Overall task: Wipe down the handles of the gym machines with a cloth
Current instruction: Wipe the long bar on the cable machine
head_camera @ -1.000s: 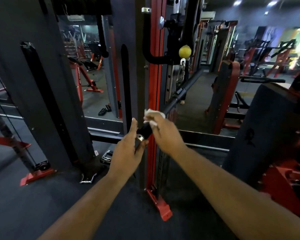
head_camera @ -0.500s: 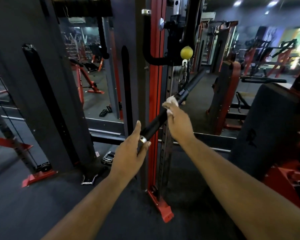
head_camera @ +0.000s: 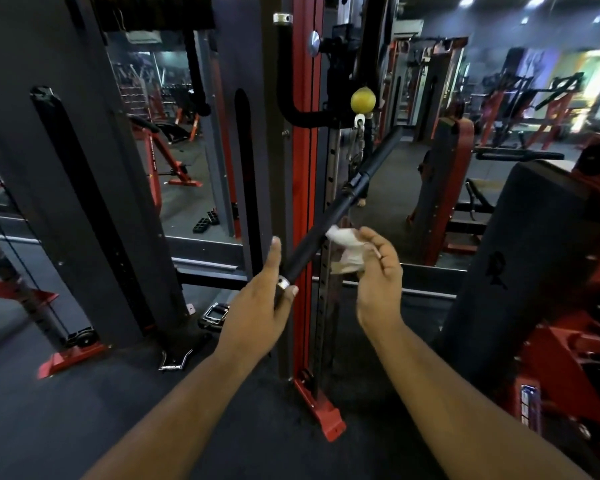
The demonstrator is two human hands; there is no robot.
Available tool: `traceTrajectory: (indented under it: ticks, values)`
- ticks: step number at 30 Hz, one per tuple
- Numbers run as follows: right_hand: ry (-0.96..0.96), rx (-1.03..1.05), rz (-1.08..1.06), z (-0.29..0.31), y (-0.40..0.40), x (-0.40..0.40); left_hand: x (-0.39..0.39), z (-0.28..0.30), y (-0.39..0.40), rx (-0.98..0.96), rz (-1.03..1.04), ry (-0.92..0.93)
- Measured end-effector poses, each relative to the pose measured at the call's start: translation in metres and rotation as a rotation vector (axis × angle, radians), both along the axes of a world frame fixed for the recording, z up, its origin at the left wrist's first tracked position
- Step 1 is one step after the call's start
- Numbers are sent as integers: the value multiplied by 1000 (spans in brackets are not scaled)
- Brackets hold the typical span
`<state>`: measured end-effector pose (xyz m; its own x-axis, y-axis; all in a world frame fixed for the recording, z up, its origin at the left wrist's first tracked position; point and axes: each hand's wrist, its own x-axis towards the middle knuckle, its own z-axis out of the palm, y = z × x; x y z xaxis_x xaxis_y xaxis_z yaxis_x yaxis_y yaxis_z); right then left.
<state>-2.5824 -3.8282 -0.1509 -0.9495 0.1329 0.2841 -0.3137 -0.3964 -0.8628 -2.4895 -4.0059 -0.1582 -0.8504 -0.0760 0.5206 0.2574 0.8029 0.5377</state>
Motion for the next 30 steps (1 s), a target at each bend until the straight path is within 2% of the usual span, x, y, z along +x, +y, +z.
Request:
traceTrajectory:
  ticks: [2, 4, 10, 14, 18, 20, 22, 25, 30]
  values:
    - [-235, -320, -70, 8, -9, -18, -1, 3, 2, -88, 22, 9]
    - [-365, -443, -25, 18, -24, -25, -1, 4, 5, -131, 28, -6]
    - [-452, -363, 176, 17, -60, 24, -5, 7, 5, -192, 63, 4]
    - [-440, -329, 365, 5, -62, 72, -5, 13, 1, -215, 70, -44]
    - [-374, -87, 512, -4, -49, 83, -2, 18, -8, -188, 50, -62]
    - [-402, -48, 408, -1, -39, 65, -2, 18, -11, -185, 38, -72]
    - [-473, -187, 184, 9, -25, 34, -1, 16, -11, -181, 25, -78]
    - [-437, -340, -26, 41, -11, -17, 0, 17, -8, -166, -8, -90]
    - [-441, -334, -35, 60, -37, -52, 4, 24, -6, -204, -18, -67]
